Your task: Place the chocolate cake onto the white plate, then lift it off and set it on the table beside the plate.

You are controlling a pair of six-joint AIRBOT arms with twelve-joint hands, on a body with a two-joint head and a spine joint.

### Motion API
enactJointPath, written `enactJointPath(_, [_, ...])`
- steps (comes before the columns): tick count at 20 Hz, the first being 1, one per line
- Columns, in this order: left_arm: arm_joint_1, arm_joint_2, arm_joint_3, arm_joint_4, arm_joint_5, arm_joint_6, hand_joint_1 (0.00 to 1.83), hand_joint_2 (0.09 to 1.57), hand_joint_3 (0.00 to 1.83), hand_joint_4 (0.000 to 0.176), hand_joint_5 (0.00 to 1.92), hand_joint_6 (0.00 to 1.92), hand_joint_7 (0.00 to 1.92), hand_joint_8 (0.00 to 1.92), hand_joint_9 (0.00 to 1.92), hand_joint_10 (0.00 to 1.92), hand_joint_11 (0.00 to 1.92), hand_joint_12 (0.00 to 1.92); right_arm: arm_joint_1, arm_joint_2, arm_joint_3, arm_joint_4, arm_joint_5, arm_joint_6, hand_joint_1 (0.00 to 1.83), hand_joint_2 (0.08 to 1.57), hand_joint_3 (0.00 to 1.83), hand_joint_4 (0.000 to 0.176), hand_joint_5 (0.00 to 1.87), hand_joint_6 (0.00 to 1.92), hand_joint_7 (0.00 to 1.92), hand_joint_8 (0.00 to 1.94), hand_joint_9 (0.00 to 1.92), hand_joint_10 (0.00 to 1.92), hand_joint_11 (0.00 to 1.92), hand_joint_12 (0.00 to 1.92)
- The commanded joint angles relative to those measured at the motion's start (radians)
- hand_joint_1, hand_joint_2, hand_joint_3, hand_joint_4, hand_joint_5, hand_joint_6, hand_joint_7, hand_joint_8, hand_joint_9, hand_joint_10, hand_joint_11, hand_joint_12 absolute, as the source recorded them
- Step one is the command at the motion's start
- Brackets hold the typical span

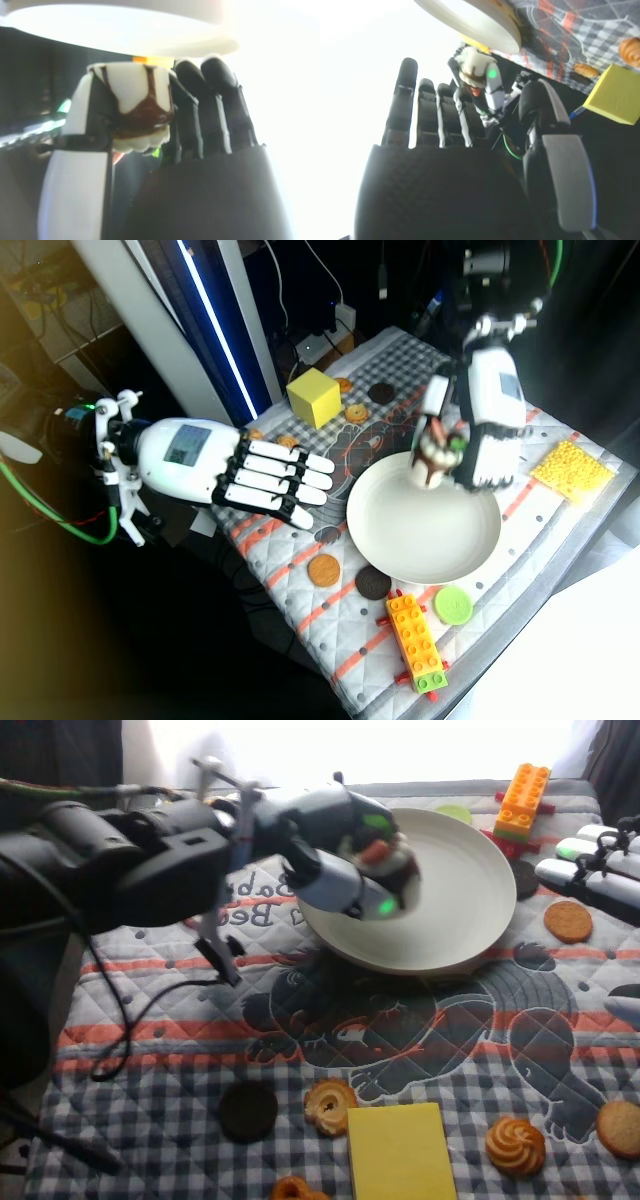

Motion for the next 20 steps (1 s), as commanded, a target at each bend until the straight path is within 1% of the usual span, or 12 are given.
enactJointPath(1, [-0.019,-0.008,0.011,-0.015,-0.098,-0.007,1.08,1.35,0.00,0.002,0.59,1.70,0.56,1.57,0.43,1.66,0.47,1.89,0.005,0.001,0.003,0.012,0.123,0.002,0.37,1.30,0.00,0.000,0.00,0.00,0.00,0.00,0.00,0.00,0.00,0.89])
enactJointPath(3, [-0.016,-0.040,0.032,-0.021,-0.079,-0.007,1.08,1.34,0.00,0.021,0.58,1.67,0.57,1.58,0.36,1.59,0.30,1.87,0.005,0.000,0.003,0.012,0.123,0.003,0.48,1.30,0.00,0.000,0.00,0.00,0.00,0.00,0.00,0.00,0.00,0.78])
enactJointPath(4, [-0.011,-0.048,0.034,-0.021,-0.077,-0.006,1.20,1.19,0.00,0.000,0.37,1.33,0.36,1.13,0.21,1.27,0.06,1.75,0.005,-0.001,0.004,0.012,0.123,0.003,0.48,1.30,0.00,0.000,0.00,0.00,0.00,0.00,0.00,0.00,0.00,0.72])
enactJointPath(5, [-0.006,-0.052,0.035,-0.021,-0.076,-0.006,1.10,1.13,0.00,0.040,0.18,0.82,0.19,0.50,0.04,0.68,0.01,1.31,0.005,-0.001,0.004,0.012,0.123,0.003,0.50,1.30,0.00,0.000,0.00,0.00,0.00,0.00,0.00,0.00,0.00,0.66])
enactJointPath(6, [-0.002,-0.053,0.033,-0.021,-0.076,-0.006,1.02,1.09,0.00,0.069,0.09,0.44,0.09,0.17,0.01,0.24,0.00,1.00,0.005,-0.001,0.004,0.012,0.123,0.004,0.49,1.30,0.00,0.000,0.00,0.00,0.00,0.00,0.00,0.00,0.00,0.62])
enactJointPath(7, [0.001,-0.051,0.029,-0.021,-0.076,-0.003,0.91,1.04,0.00,0.122,0.02,0.09,0.02,0.03,0.00,0.05,0.00,0.20,0.005,-0.001,0.004,0.012,0.123,0.006,0.49,1.30,0.00,0.000,0.00,0.00,0.00,0.00,0.00,0.00,0.00,0.61])
enactJointPath(8, [0.003,-0.043,0.023,-0.021,-0.076,-0.001,0.73,0.98,0.00,0.121,0.00,0.00,0.00,0.00,0.00,0.00,0.00,0.01,0.004,-0.002,0.004,0.012,0.123,0.008,0.46,1.30,0.00,0.000,0.00,0.00,0.00,0.00,0.00,0.00,0.00,0.69])
enactJointPath(10, [0.005,-0.023,0.001,-0.021,-0.093,0.001,0.74,0.96,0.00,0.125,0.00,0.00,0.00,0.00,0.00,0.00,0.00,0.00,0.003,-0.002,0.004,0.012,0.123,0.014,0.46,1.30,0.00,0.000,0.00,0.00,0.00,0.00,0.01,0.00,0.00,0.76])
enactJointPath(13, [0.014,0.034,-0.056,-0.021,-0.140,0.005,0.79,0.92,0.00,0.168,0.00,0.00,0.00,0.00,0.00,0.00,0.00,0.00,0.003,-0.001,0.006,0.012,0.129,0.026,0.48,1.29,0.00,0.000,0.00,0.00,0.00,0.00,0.01,0.00,0.00,0.86])
enactJointPath(17, [0.039,0.157,-0.165,0.001,-0.229,0.007,0.89,0.97,0.00,0.165,0.00,0.00,0.00,0.00,0.00,0.00,0.00,0.00,0.003,0.003,0.006,0.012,0.134,0.042,0.43,1.31,0.00,0.000,0.00,0.00,0.00,0.00,0.02,0.01,0.00,0.76])
enactJointPath(18, [0.052,0.206,-0.209,0.013,-0.262,0.007,0.88,1.01,0.02,0.160,0.00,0.00,0.00,0.00,0.00,0.00,0.00,0.00,0.003,0.006,0.006,0.012,0.136,0.045,0.41,1.32,0.00,0.000,0.00,0.00,0.00,0.00,0.07,0.03,0.00,1.06])
enactJointPath(20, [0.084,0.279,-0.267,0.021,-0.312,0.006,0.91,1.03,0.02,0.151,0.00,0.00,0.00,0.00,0.00,0.00,0.00,0.00,0.003,0.008,0.006,0.012,0.137,0.047,0.43,1.31,0.00,0.000,0.00,0.00,0.00,0.00,0.09,0.04,0.00,1.22])
